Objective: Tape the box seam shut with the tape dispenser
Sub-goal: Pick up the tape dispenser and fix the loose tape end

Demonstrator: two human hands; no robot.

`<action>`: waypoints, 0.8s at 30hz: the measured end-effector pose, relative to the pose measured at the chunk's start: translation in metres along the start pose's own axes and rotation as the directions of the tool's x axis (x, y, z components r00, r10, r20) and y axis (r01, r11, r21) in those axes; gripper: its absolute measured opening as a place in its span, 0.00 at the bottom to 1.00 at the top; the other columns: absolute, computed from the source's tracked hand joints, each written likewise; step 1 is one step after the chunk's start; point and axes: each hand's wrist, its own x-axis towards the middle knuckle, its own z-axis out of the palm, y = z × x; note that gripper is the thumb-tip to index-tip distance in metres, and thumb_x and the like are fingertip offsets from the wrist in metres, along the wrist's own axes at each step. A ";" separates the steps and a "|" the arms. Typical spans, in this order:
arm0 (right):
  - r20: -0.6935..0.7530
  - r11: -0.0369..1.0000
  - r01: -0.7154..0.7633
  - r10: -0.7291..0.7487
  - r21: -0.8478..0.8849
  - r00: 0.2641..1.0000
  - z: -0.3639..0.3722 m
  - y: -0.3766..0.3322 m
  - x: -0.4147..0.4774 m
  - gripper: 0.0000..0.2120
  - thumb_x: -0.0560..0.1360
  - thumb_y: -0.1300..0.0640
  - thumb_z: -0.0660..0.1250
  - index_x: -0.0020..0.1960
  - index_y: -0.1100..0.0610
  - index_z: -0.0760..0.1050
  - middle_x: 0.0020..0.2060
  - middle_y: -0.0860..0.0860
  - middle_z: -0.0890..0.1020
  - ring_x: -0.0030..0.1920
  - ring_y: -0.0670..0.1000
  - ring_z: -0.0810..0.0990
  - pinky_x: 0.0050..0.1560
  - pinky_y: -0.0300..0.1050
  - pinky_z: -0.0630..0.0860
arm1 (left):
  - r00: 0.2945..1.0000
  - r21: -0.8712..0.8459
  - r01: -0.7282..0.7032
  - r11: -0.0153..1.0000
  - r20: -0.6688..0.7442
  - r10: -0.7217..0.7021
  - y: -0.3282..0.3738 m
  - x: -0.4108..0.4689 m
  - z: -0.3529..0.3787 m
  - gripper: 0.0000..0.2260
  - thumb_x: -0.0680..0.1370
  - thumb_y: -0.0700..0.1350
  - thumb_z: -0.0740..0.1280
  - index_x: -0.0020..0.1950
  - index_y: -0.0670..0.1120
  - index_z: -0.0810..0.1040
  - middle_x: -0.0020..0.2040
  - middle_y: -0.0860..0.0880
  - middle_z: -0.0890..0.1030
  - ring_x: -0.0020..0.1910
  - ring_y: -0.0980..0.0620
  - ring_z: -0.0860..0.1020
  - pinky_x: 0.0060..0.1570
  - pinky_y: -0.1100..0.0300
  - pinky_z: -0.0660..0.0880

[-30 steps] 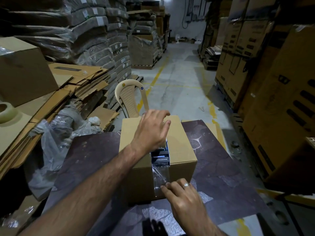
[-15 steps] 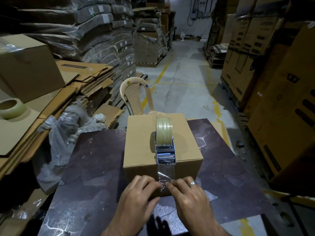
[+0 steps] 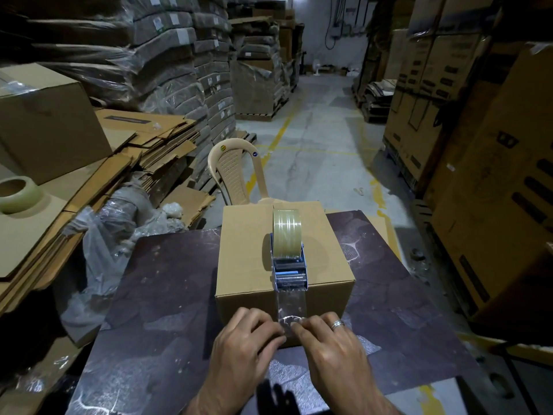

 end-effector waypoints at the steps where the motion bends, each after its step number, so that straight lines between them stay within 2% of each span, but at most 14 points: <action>1: -0.002 1.000 0.001 -0.001 0.004 1.000 0.000 0.000 0.000 0.16 0.68 0.61 0.59 0.51 0.54 0.81 0.42 0.48 0.81 0.40 0.52 0.73 0.30 0.43 0.73 | 1.000 0.004 -0.014 1.000 0.000 0.014 0.000 0.000 -0.001 0.05 0.74 0.51 0.69 0.44 0.50 0.81 0.42 0.55 0.77 0.41 0.56 0.73 0.39 0.65 0.72; 7: 0.021 1.000 -0.004 0.004 0.022 1.000 0.000 0.001 -0.001 0.18 0.66 0.62 0.61 0.52 0.52 0.81 0.42 0.47 0.82 0.41 0.51 0.72 0.29 0.42 0.71 | 0.998 -0.014 -0.065 0.998 0.006 0.065 -0.002 0.002 -0.004 0.03 0.73 0.47 0.70 0.42 0.49 0.81 0.43 0.54 0.76 0.41 0.56 0.74 0.37 0.63 0.73; 13: 0.003 0.996 -0.026 0.025 0.084 1.000 -0.002 0.001 -0.002 0.16 0.69 0.61 0.65 0.55 0.55 0.81 0.41 0.47 0.81 0.41 0.49 0.69 0.31 0.41 0.70 | 0.995 -0.022 -0.099 0.995 0.016 0.100 0.000 0.007 -0.005 0.04 0.72 0.44 0.72 0.41 0.46 0.78 0.44 0.53 0.76 0.41 0.55 0.74 0.35 0.61 0.74; 18: -0.059 0.956 -0.097 0.118 0.278 0.991 -0.008 0.004 0.002 0.22 0.71 0.63 0.69 0.65 0.58 0.75 0.41 0.47 0.79 0.39 0.50 0.72 0.43 0.39 0.71 | 0.996 -0.032 -0.088 0.996 0.014 0.089 -0.001 0.004 -0.005 0.04 0.72 0.44 0.72 0.40 0.46 0.77 0.45 0.54 0.77 0.41 0.54 0.74 0.35 0.61 0.74; 21: -0.053 0.885 -0.176 0.220 0.432 0.974 -0.013 0.007 0.006 0.24 0.68 0.65 0.71 0.63 0.53 0.76 0.50 0.47 0.77 0.45 0.48 0.77 0.45 0.38 0.75 | 0.997 -0.036 -0.073 0.997 0.019 0.074 0.000 0.004 -0.005 0.04 0.73 0.46 0.70 0.40 0.46 0.78 0.45 0.53 0.77 0.41 0.55 0.74 0.35 0.62 0.73; 24: -0.017 0.832 -0.271 0.319 0.484 0.948 -0.011 0.014 0.008 0.25 0.67 0.67 0.73 0.59 0.47 0.78 0.47 0.44 0.74 0.47 0.46 0.75 0.42 0.37 0.75 | 0.999 -0.057 -0.038 0.998 0.012 0.038 0.002 0.005 -0.005 0.05 0.74 0.48 0.69 0.41 0.47 0.78 0.45 0.54 0.77 0.42 0.57 0.73 0.37 0.65 0.73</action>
